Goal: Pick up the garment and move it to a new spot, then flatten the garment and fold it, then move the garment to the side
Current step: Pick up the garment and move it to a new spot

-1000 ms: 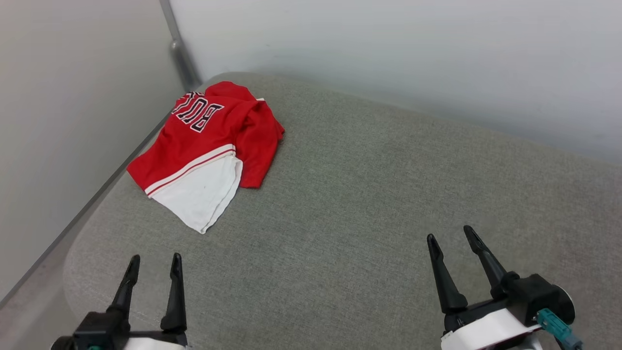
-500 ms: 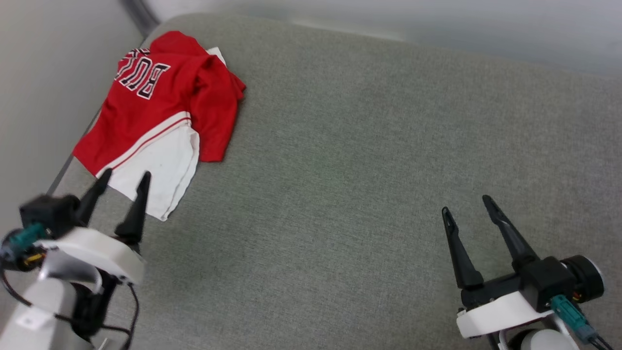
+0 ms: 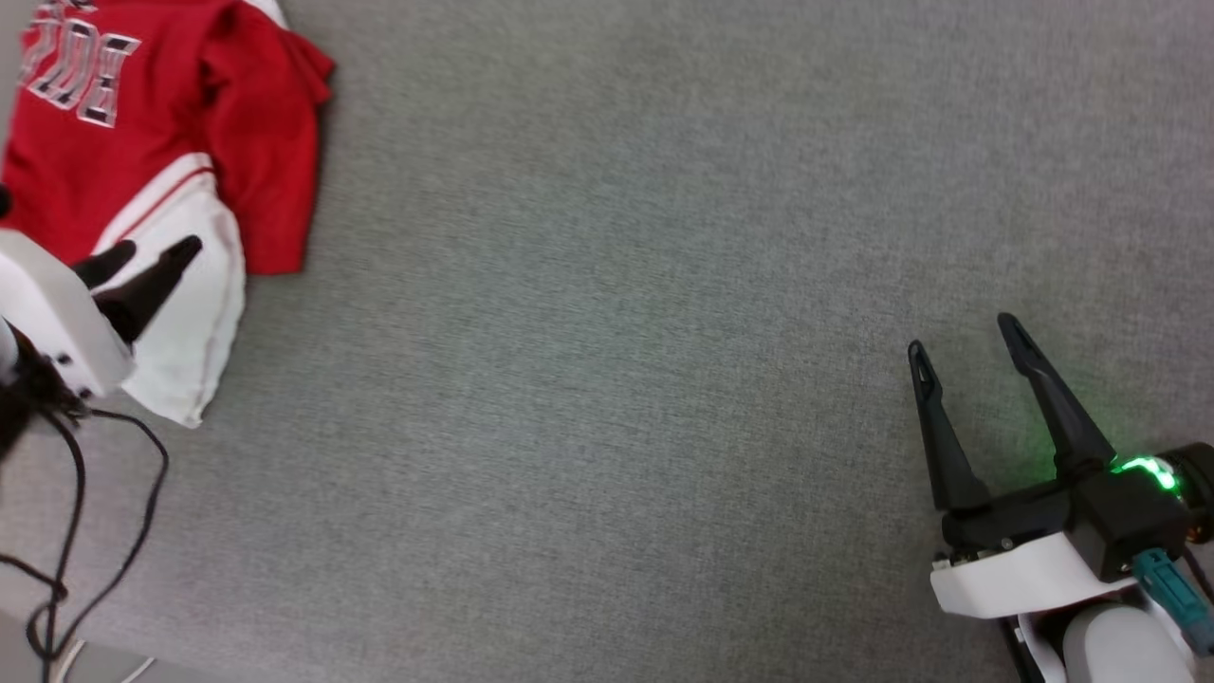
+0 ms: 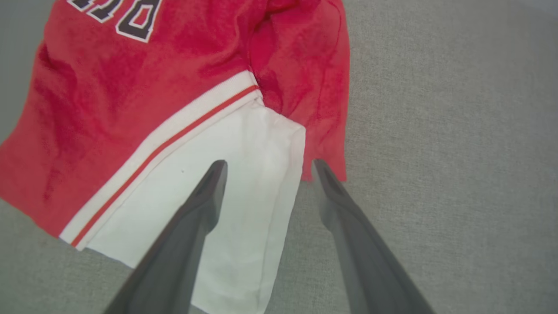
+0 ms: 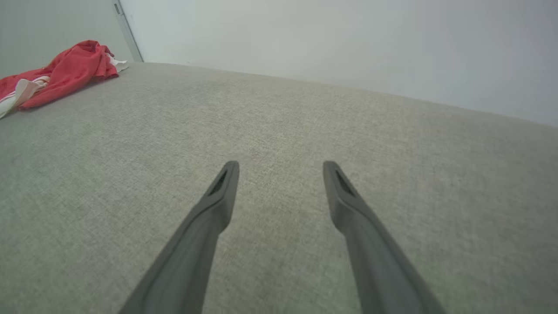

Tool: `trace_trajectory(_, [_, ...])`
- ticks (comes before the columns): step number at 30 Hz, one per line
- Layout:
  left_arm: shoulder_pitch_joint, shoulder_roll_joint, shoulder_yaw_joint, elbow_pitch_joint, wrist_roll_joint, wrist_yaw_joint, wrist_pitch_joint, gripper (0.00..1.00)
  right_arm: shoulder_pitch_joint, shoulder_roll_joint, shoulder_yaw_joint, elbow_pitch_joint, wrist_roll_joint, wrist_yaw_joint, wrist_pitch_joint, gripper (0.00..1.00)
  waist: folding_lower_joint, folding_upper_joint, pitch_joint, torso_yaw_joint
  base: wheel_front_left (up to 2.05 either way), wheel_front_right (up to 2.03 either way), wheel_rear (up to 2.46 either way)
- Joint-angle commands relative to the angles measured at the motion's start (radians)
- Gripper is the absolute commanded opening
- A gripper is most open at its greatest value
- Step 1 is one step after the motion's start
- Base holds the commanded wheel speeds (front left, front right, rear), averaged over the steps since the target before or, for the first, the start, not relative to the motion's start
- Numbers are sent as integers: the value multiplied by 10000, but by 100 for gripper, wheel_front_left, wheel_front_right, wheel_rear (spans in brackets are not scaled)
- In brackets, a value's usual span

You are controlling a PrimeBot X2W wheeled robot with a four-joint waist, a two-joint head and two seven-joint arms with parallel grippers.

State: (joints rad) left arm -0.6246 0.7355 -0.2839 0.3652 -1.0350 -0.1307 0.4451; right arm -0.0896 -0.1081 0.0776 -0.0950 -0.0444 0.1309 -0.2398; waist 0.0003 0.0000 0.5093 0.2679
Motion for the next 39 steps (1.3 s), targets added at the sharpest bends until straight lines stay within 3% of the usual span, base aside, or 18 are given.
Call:
trace_trajectory(1, [-227, 167, -76, 86, -61, 10, 217, 100, -230, -38, 13, -89, -48, -3, 18, 100, -3, 0, 441, -254, 0, 0, 0])
trace_trajectory(7, [-1068, 452, -582, 1027, -1111, 10, 1992, 100, -332, -55, -39, -320, -90, -5, 71, 100, -3, 0, 952, -489, 0, 0, 0])
trace_trajectory(15, [-1353, 235, -1314, 1975, -1518, 17, 2827, 100, -326, -82, -93, -412, -223, -6, 49, 100, -3, 0, 1287, -617, 0, 0, 0])
trace_trajectory(16, [-1318, 140, -1401, 2035, -1705, 17, 3014, 58, -323, -80, -97, -396, -228, -8, 42, 100, -3, 0, 1297, -620, 0, 0, 0])
trace_trajectory(17, [-1283, 44, -1461, 2015, -1880, 15, 3118, 0, -322, -69, -87, -380, -238, -8, 40, 100, -3, 0, 1300, -623, 0, 0, 0])
trace_trajectory(25, [-1043, 213, -1586, 1449, -2551, -12, 2412, 0, -346, 91, 100, -49, -221, -5, -51, 100, -3, 0, 809, -720, 0, 0, 0])
trace_trajectory(28, [-819, 191, -1165, 928, -3366, -9, 1967, 0, -429, 190, 156, 148, -99, -6, -144, 100, -3, 0, 393, -886, 0, 0, 0])
trace_trajectory(34, [339, 805, -1258, -970, -3705, -5, 1191, 0, -288, 400, 206, 764, 103, -5, -239, 100, -3, 0, -683, -1256, 0, 0, 0])
trace_trajectory(35, [899, 992, -1366, -1953, -3841, -4, 845, 0, -253, 481, 206, 1046, 248, -5, -254, 100, -3, 0, -1241, -1447, 0, 0, 0])
trace_trajectory(39, [1364, 960, -1657, -3082, -3695, -4, 456, 0, -317, 556, 264, 1125, 438, -5, -255, 100, -3, 0, -1815, -1726, 0, 0, 0])
